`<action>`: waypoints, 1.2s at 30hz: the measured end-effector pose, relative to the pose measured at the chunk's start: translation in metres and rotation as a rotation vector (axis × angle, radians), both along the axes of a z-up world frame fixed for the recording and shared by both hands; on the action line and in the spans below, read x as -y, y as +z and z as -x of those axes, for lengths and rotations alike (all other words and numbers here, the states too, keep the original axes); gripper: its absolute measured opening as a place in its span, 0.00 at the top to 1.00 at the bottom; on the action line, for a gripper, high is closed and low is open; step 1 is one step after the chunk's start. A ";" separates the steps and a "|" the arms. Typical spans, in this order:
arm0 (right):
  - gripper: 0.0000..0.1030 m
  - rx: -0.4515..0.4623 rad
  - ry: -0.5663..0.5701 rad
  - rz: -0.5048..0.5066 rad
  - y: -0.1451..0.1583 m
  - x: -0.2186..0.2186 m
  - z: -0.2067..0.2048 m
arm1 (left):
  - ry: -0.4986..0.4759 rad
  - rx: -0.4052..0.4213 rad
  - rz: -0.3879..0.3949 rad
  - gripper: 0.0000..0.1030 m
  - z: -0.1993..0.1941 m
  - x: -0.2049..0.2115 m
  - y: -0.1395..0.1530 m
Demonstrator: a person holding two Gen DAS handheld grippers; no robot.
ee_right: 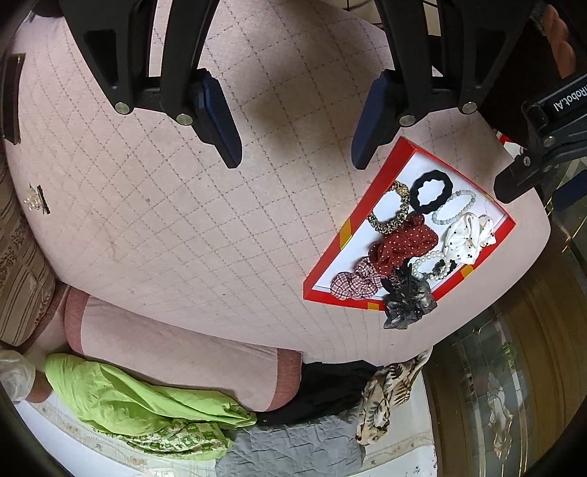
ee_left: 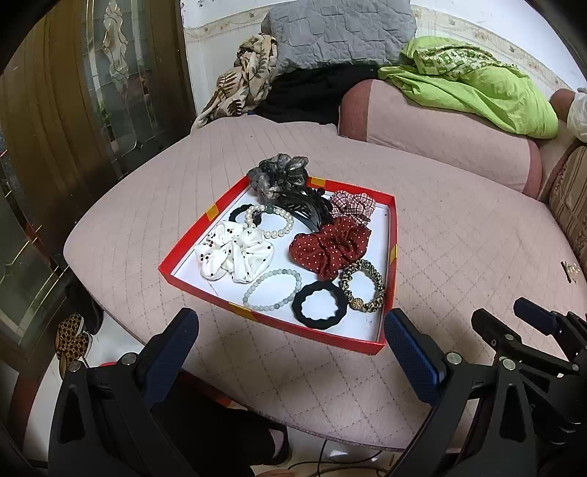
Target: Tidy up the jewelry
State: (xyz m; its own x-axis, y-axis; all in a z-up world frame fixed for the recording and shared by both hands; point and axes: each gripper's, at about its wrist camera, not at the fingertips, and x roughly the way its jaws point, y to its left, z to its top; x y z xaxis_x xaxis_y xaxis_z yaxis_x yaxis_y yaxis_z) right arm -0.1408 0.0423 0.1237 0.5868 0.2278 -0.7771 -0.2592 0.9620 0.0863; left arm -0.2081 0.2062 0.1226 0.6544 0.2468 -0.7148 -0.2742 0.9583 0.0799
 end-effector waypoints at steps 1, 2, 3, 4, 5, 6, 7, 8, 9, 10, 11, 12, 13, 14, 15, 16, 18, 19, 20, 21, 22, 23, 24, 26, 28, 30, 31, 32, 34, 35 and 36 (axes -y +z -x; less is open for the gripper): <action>0.35 0.000 0.000 0.003 0.000 0.000 0.000 | 0.000 -0.002 0.001 0.02 0.000 0.000 -0.001; 0.35 0.000 -0.001 0.007 -0.001 -0.001 0.000 | 0.000 -0.004 0.001 0.02 0.000 -0.001 -0.001; 0.34 -0.001 -0.002 0.012 -0.002 -0.002 0.000 | 0.001 -0.007 0.001 0.02 -0.001 -0.001 -0.002; 0.34 -0.002 -0.001 0.016 -0.002 -0.002 0.000 | 0.001 -0.013 0.001 0.02 -0.002 -0.002 -0.004; 0.34 -0.003 -0.001 0.020 -0.003 -0.003 0.000 | 0.003 -0.016 0.001 0.02 -0.002 -0.001 -0.005; 0.34 -0.004 0.000 0.023 -0.004 -0.004 0.000 | 0.003 -0.021 0.002 0.02 -0.003 -0.002 -0.006; 0.34 -0.006 0.001 0.026 -0.005 -0.005 0.000 | 0.005 -0.025 0.004 0.02 -0.003 -0.002 -0.008; 0.34 -0.007 0.003 0.029 -0.005 -0.006 0.000 | 0.006 -0.028 0.006 0.02 -0.004 -0.003 -0.009; 0.34 -0.008 0.005 0.032 -0.006 -0.007 0.000 | 0.007 -0.032 0.008 0.02 -0.005 -0.003 -0.010; 0.34 -0.007 0.007 0.034 -0.006 -0.008 0.000 | 0.009 -0.037 0.010 0.02 -0.005 -0.005 -0.012; 0.34 -0.006 0.008 0.037 -0.006 -0.009 0.001 | 0.011 -0.039 0.011 0.02 -0.006 -0.005 -0.012; 0.34 -0.005 0.010 0.042 -0.007 -0.010 0.001 | 0.014 -0.043 0.015 0.02 -0.006 -0.006 -0.013; 0.34 -0.004 0.012 0.046 -0.007 -0.011 0.002 | 0.016 -0.046 0.016 0.02 -0.006 -0.007 -0.014; 0.33 -0.003 0.013 0.048 -0.007 -0.012 0.002 | 0.017 -0.048 0.019 0.02 -0.007 -0.007 -0.015; 0.33 -0.001 0.014 0.051 -0.007 -0.013 0.002 | 0.019 -0.051 0.021 0.02 -0.007 -0.008 -0.016; 0.32 -0.001 0.015 0.054 -0.008 -0.013 0.002 | 0.022 -0.055 0.024 0.02 -0.008 -0.009 -0.018; 0.31 -0.001 0.017 0.057 -0.008 -0.014 0.003 | 0.024 -0.061 0.030 0.02 -0.008 -0.011 -0.020; 0.31 -0.001 0.017 0.059 -0.009 -0.014 0.003 | 0.026 -0.066 0.036 0.02 -0.009 -0.013 -0.021; 0.31 -0.002 0.017 0.060 -0.009 -0.014 0.003 | 0.028 -0.067 0.038 0.02 -0.009 -0.013 -0.022; 0.31 -0.002 0.016 0.062 -0.009 -0.014 0.003 | 0.030 -0.070 0.040 0.02 -0.009 -0.013 -0.023; 0.31 -0.002 0.017 0.061 -0.009 -0.014 0.002 | 0.031 -0.072 0.042 0.02 -0.009 -0.014 -0.024; 0.31 -0.001 0.016 0.062 -0.010 -0.015 0.003 | 0.032 -0.073 0.043 0.02 -0.009 -0.014 -0.025; 0.31 -0.001 0.017 0.062 -0.010 -0.015 0.003 | 0.034 -0.075 0.044 0.02 -0.009 -0.015 -0.026; 0.31 -0.002 0.017 0.064 -0.010 -0.016 0.003 | 0.035 -0.078 0.047 0.02 -0.010 -0.016 -0.027; 0.31 -0.001 0.019 0.066 -0.011 -0.016 0.003 | 0.036 -0.080 0.049 0.02 -0.011 -0.017 -0.027; 0.31 0.001 0.022 0.068 -0.011 -0.017 0.003 | 0.037 -0.082 0.052 0.02 -0.011 -0.018 -0.028; 0.31 0.002 0.023 0.069 -0.011 -0.018 0.003 | 0.038 -0.083 0.054 0.02 -0.011 -0.018 -0.029; 0.31 0.002 0.024 0.070 -0.012 -0.018 0.003 | 0.038 -0.084 0.055 0.02 -0.011 -0.019 -0.029; 0.31 0.000 0.025 0.072 -0.012 -0.019 0.004 | 0.040 -0.086 0.057 0.02 -0.011 -0.019 -0.030; 0.31 0.000 0.025 0.073 -0.013 -0.019 0.004 | 0.041 -0.087 0.058 0.02 -0.011 -0.019 -0.031; 0.31 0.000 0.025 0.073 -0.013 -0.019 0.004 | 0.042 -0.087 0.059 0.02 -0.011 -0.019 -0.031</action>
